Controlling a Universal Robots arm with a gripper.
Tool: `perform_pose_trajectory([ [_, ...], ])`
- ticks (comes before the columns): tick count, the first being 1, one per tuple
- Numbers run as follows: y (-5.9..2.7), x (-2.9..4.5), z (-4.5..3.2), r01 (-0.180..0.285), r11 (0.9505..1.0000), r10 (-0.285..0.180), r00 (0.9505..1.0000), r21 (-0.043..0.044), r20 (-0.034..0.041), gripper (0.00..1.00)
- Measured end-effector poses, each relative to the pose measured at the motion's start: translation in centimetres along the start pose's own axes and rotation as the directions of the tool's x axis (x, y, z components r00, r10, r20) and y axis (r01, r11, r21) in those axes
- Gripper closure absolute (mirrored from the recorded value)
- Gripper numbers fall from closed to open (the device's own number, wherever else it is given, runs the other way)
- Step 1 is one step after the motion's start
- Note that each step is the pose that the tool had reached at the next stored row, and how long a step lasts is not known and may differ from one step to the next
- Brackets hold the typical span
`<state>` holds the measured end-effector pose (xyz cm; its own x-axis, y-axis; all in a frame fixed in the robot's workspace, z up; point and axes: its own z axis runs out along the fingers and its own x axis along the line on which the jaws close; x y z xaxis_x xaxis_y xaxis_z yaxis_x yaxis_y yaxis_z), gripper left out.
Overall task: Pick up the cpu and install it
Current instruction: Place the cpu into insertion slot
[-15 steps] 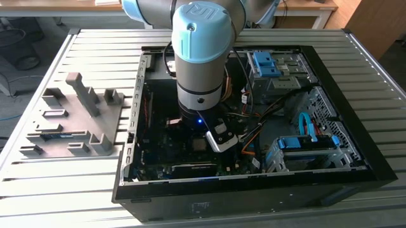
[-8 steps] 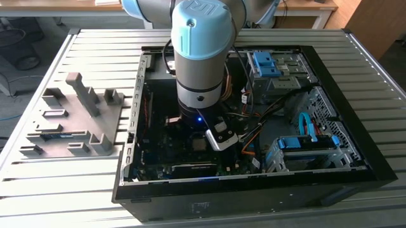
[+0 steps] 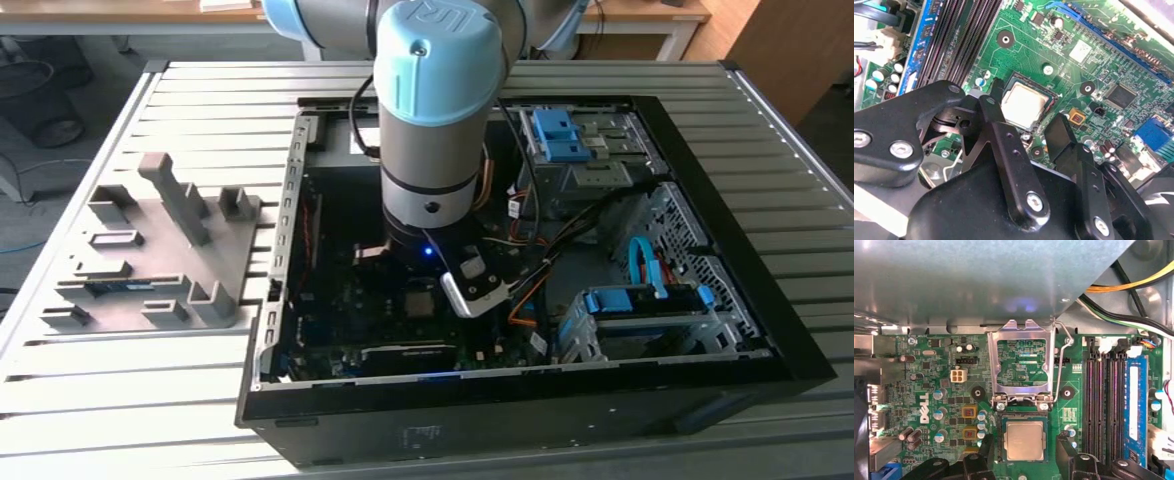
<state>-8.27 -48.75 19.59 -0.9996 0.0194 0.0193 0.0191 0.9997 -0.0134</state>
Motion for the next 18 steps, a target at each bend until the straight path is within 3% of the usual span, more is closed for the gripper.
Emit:
perform_pose_trajectory([
  [9, 0.0, -0.04, 0.52, 0.0, 1.0, 0.0, 0.9999, 0.0003, -0.0154, 0.4],
  [18, 0.05, -0.06, 0.54, 0.001, 1.0, -0.001, 0.9999, -0.0018, -0.0157, 0.4],
])
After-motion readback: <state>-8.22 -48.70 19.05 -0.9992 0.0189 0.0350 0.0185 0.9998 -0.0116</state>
